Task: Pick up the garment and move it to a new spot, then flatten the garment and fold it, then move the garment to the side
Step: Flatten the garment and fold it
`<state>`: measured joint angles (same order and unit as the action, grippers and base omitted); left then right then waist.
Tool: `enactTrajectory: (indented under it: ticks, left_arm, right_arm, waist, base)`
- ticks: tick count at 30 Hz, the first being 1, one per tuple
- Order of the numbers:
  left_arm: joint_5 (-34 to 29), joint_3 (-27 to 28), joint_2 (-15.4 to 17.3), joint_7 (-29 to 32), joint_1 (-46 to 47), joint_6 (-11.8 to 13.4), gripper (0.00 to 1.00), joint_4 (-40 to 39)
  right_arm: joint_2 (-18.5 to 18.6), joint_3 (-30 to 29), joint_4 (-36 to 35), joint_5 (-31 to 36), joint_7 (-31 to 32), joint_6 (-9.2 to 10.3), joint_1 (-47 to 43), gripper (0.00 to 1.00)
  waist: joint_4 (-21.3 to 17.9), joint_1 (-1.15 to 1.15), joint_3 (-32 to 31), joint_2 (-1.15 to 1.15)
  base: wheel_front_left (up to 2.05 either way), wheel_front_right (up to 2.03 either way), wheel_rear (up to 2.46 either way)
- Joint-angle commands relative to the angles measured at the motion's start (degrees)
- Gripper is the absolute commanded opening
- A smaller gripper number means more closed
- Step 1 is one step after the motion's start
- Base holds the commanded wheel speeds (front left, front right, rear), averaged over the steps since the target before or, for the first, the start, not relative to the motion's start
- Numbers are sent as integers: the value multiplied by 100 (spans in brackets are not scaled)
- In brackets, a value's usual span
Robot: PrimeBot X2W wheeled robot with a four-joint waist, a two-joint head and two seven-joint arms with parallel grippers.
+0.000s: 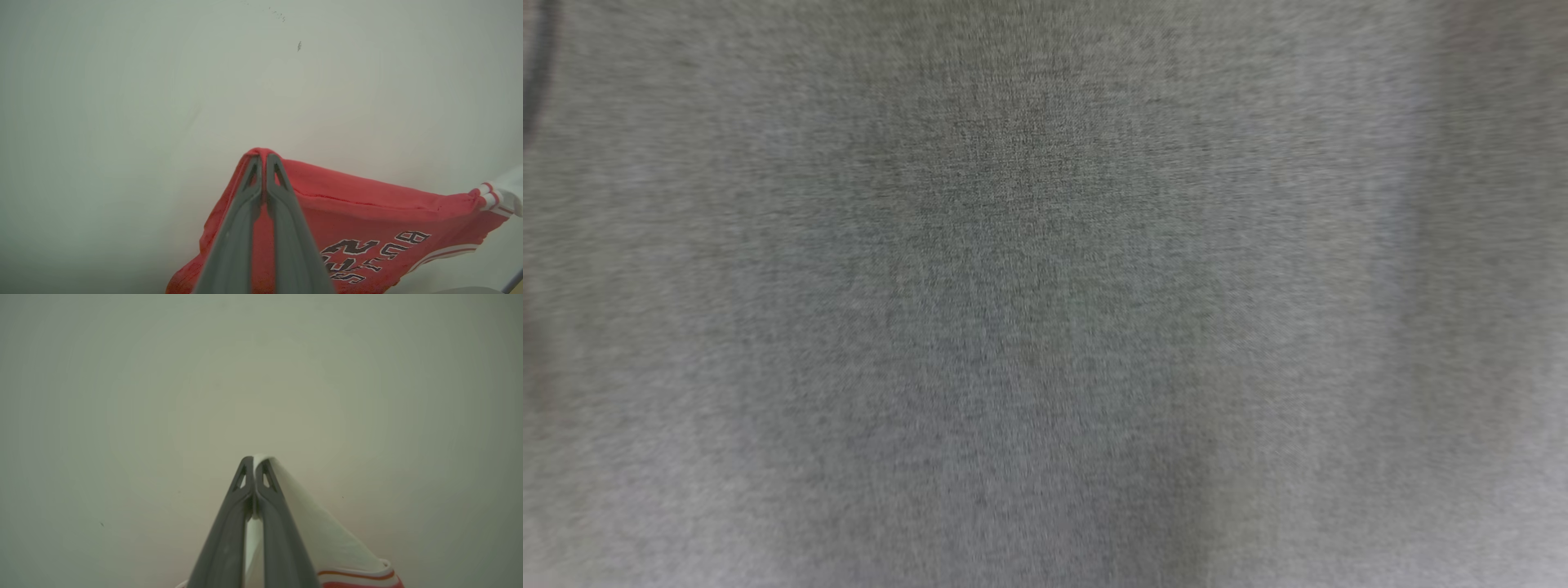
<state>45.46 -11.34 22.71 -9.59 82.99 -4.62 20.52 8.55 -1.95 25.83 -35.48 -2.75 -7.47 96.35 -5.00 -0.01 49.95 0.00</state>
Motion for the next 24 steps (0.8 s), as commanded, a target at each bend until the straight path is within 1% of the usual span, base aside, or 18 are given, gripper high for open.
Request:
enactTrajectory:
  ticks: [1,4,7,10,16,20,22,24]
  left_arm:
    - [42,-17,53,42,-242,-32,0,-51]
    - [188,-83,97,277,-779,-22,0,-199]
    - [321,-138,131,530,-1356,56,0,-339]
    - [467,-205,129,738,-1916,116,0,-461]
    - [697,-361,124,1104,-3088,272,0,-705]
    - [843,-456,54,1147,-3880,343,0,-817]
    - [894,-484,-24,1059,-4253,404,0,-811]
    - [816,-548,-33,974,-4615,466,0,-765]
  right_arm:
    - [71,-17,-104,-75,123,-4,-230,0]
    - [158,-77,-379,-250,675,-4,-914,0]
    - [143,-175,-633,-257,1262,-5,-1635,0]
    - [41,-353,-886,-190,1832,-4,-2331,0]
    - [-242,-675,-1639,55,3136,-4,-3704,0]
    - [-370,-887,-2232,250,3953,-5,-4607,0]
    - [-410,-971,-2563,364,4363,-4,-5118,0]
    - [-450,-1060,-2903,440,4737,-4,-5608,0]
  waist:
    - [22,1,-445,0]
    - [-5,1,-834,0]
    - [-39,1,-1213,0]
    - [-34,1,-1615,0]
    - [-20,1,-2375,0]
    - [20,1,-2840,0]
    - [91,1,-3054,0]
    - [140,1,-3241,0]
  base:
    - [0,0,0]
    - [0,0,0]
    - [0,0,0]
    - [0,0,0]
    - [0,0,0]
    - [0,0,0]
    - [0,0,0]
    - [0,0,0]
